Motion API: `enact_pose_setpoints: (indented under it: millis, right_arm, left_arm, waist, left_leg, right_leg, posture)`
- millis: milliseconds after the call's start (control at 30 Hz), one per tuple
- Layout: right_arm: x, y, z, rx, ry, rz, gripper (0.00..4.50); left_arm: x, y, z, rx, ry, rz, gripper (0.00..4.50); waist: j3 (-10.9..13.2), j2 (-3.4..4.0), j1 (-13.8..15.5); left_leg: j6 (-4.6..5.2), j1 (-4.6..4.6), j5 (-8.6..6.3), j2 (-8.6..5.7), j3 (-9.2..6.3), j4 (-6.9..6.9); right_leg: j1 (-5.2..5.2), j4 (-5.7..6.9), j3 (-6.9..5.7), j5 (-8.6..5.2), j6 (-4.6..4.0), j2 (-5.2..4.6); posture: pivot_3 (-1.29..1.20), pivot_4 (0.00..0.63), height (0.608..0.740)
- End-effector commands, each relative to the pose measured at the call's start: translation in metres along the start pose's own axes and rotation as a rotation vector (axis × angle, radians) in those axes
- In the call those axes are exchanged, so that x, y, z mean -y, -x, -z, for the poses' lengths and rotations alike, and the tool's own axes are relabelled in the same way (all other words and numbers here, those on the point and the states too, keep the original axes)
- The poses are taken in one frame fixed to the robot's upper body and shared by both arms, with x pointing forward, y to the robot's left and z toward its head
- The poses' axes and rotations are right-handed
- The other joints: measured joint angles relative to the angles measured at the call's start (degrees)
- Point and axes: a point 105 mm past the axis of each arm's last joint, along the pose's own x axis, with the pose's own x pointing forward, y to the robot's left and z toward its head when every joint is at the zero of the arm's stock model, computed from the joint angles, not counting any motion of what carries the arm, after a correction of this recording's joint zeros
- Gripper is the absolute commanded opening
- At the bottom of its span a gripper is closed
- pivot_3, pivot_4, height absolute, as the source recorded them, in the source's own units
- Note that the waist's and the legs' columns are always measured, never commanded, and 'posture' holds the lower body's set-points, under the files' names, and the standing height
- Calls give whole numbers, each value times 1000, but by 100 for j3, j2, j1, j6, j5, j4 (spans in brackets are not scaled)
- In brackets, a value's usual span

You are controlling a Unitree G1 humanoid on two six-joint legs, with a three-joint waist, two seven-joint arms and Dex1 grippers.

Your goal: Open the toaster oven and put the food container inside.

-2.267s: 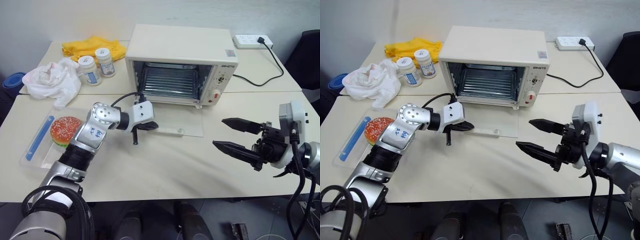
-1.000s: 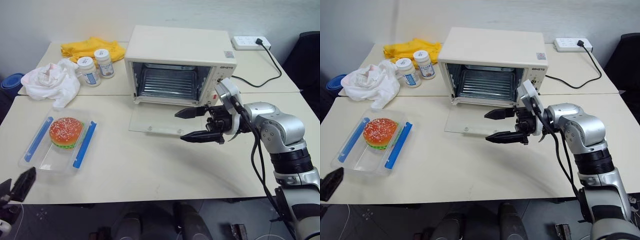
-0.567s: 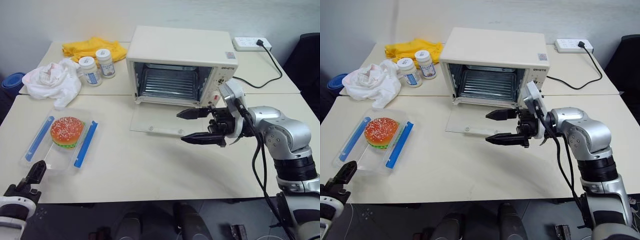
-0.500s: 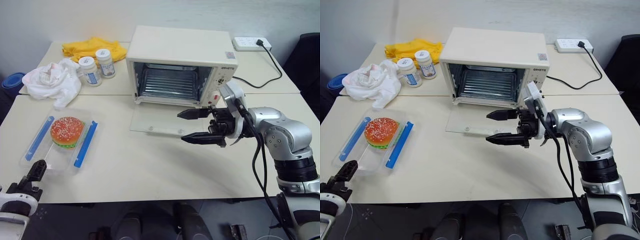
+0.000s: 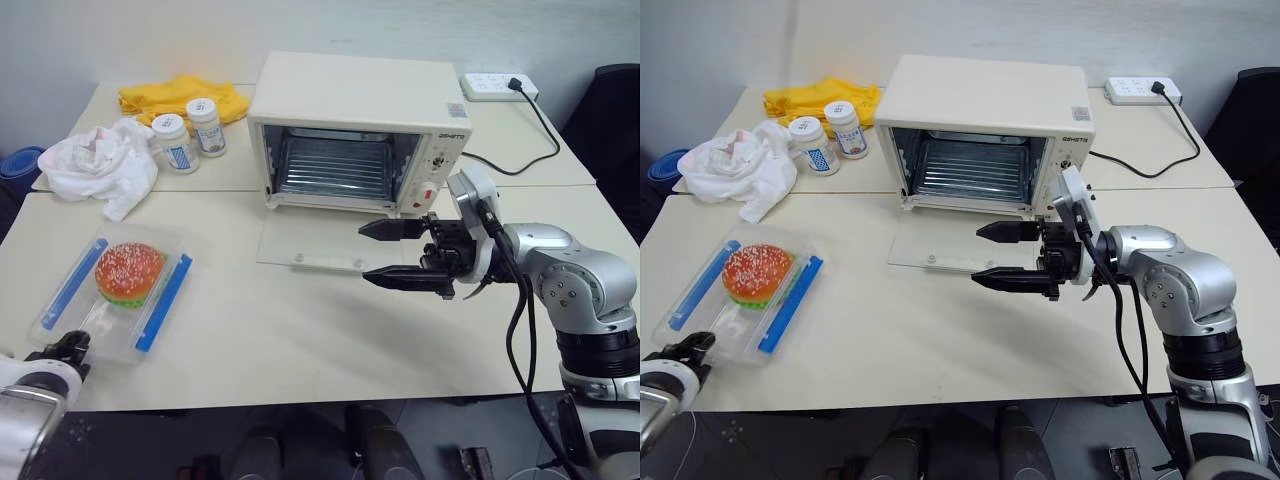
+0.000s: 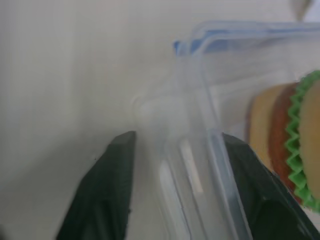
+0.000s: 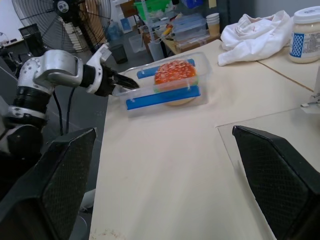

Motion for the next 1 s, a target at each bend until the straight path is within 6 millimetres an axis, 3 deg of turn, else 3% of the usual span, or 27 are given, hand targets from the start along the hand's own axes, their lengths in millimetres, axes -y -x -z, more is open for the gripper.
enact_pose_setpoints:
  millis: [33, 133, 200, 333, 467, 567, 700, 767, 833, 1000]
  right_arm:
    - [-5, 4, -13, 30, 47, 11, 4500]
    - [-5, 6, -15, 35, 45, 21, 4500]
    - [-6, 8, -14, 31, 44, 33, 4500]
    - [-7, 15, -11, 24, 30, 70, 4500]
    - [-10, 28, -3, -7, 11, 122, 4500]
    - [-12, 39, 4, -20, -16, 173, 4500]
    - [-11, 50, 8, -5, -38, 253, 4500]
    - [-11, 53, 9, -1, -42, 281, 4500]
    - [-14, 57, 12, 0, -45, 309, 4500]
    - [-23, 65, 15, 23, -41, 393, 4500]
  left_arm:
    - [5, 1, -5, -39, 63, -38, 1217]
    - [10, -1, -11, -29, 36, -52, 348]
    - [10, -2, -17, -26, -11, -56, 50]
    - [14, -9, -32, -38, -135, -30, 44]
    - [35, -17, -48, -89, -291, 66, 44]
    - [81, -17, -51, -162, -463, 246, 44]
    - [135, -12, -42, -267, -629, 425, 44]
    - [159, -12, -30, -317, -683, 498, 44]
    - [183, -14, -12, -372, -748, 569, 44]
    - [237, -14, 39, -493, -877, 693, 44]
  waist:
    - [0, 0, 15]
    - [0, 0, 66]
    - [0, 0, 87]
    - [0, 0, 123]
    - [0, 0, 141]
    - [1, -2, 167]
    - [4, -9, 137]
    - [6, -4, 124]
    - [6, -3, 109]
    - [7, -4, 128]
  left_leg:
    - [1, 0, 1, -7, 11, 0]
    - [7, 1, 6, -17, 22, 1]
    - [7, 1, 6, -17, 26, 0]
    - [8, 0, 6, -16, 29, -11]
    - [9, -2, 5, -14, 27, -14]
    - [13, -3, 7, -19, 28, -14]
    - [15, -5, 9, -23, 29, -13]
    - [19, -5, 7, -25, 37, -17]
    - [19, -7, 6, -24, 40, -27]
    - [14, -20, 17, -22, 29, -47]
  right_leg:
    - [2, -1, -2, -1, -1, -2]
    - [13, -8, -9, -12, -25, -1]
    - [15, -12, -8, -18, -37, 0]
    - [9, -16, -10, -18, -37, 2]
    - [7, -19, -17, -21, -40, 5]
    - [10, -20, -19, -60, -112, 2]
    - [12, -20, -17, -59, -111, 0]
    - [10, -22, -14, -55, -102, -2]
    - [4, -22, -14, -9, -18, 1]
    - [-19, -18, -19, -14, -5, 4]
  posture:
    - [0, 150, 740]
    - [0, 150, 740]
    - [0, 150, 740]
    - [0, 150, 740]
    - [0, 150, 740]
    - [0, 150, 740]
    - [0, 150, 740]
    - [0, 150, 740]
    - [0, 150, 740]
    - [0, 150, 740]
